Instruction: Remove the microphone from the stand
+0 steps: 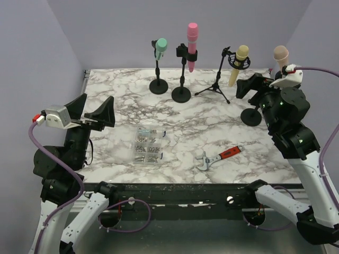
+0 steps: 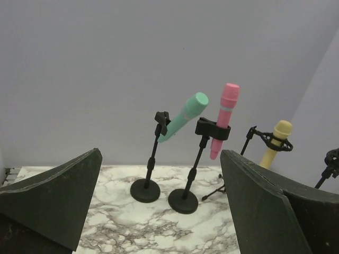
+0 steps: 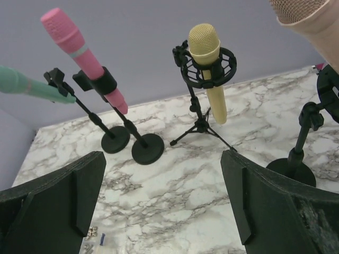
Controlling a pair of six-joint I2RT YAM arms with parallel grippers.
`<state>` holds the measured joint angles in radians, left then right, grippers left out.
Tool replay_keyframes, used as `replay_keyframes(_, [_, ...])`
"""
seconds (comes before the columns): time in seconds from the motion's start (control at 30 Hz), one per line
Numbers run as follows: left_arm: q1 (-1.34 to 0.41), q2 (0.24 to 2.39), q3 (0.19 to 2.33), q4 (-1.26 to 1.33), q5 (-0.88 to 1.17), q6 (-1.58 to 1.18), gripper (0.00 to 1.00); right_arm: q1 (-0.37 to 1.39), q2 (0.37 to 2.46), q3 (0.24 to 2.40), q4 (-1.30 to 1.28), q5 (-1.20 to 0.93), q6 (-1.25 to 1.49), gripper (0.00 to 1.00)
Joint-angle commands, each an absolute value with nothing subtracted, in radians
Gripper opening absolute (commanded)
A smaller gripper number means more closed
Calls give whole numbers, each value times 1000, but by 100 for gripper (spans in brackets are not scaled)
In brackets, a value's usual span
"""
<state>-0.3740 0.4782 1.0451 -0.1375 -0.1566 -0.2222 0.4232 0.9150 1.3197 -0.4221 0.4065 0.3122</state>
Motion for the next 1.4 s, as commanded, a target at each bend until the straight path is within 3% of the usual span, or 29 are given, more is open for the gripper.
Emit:
replay_keyframes(0.0, [-369, 494, 1056, -156, -101, -199, 99, 420, 913, 1303, -453, 410, 302, 100])
replay_keyframes(0.67, [-368, 527, 1020, -154, -74, -184, 99, 425, 1126, 1099, -120, -133, 435, 100])
replay_keyframes(1.03, [-361, 558, 1003, -150, -86, -167, 99, 584, 1363, 1212, 72, -99, 379, 100])
replay_keyframes(1.37, [-353, 593, 999, -146, -41, -196, 98, 692, 1540, 1331, 287, 147, 219, 100])
